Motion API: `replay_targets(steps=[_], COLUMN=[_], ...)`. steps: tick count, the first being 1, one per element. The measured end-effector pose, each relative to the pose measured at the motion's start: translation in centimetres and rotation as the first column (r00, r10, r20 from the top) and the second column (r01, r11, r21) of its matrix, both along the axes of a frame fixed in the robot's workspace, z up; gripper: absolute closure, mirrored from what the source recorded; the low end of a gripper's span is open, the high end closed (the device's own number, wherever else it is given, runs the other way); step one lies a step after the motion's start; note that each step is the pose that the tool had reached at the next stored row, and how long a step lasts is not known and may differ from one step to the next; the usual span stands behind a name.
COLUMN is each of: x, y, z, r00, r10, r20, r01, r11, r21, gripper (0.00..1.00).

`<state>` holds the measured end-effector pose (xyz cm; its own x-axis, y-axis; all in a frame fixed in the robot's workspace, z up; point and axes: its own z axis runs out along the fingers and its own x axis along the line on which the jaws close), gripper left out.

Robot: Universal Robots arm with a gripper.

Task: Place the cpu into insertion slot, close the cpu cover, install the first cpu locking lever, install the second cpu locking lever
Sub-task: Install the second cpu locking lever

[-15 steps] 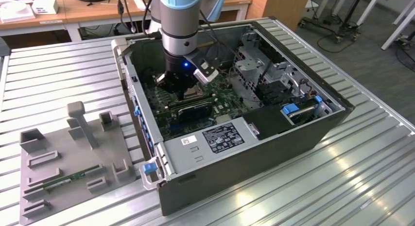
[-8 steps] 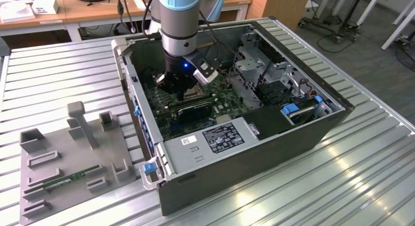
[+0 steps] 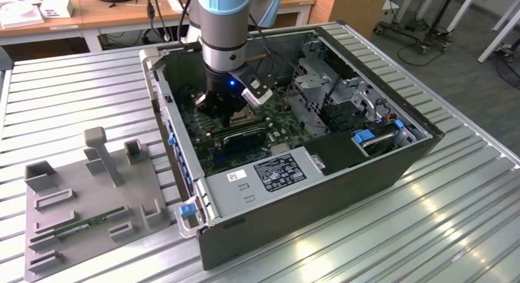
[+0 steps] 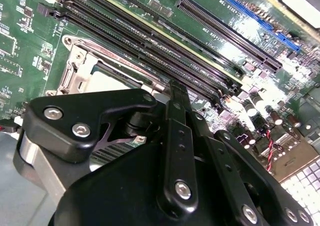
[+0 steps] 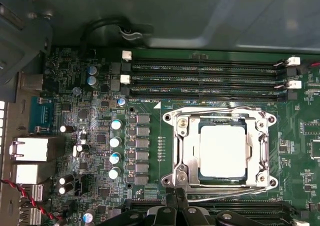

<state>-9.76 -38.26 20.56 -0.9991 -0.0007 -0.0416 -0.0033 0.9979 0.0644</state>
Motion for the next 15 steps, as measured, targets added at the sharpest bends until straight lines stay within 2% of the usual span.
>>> replay_targets(steps=[15], x=[-0.25], y=[0.13], z=[-0.39], r00=[1.0000], r10=[0.000], r20=[0.0000], r01=[0.000], r11=[1.0000], r21=[0.0001], gripper=[0.89])
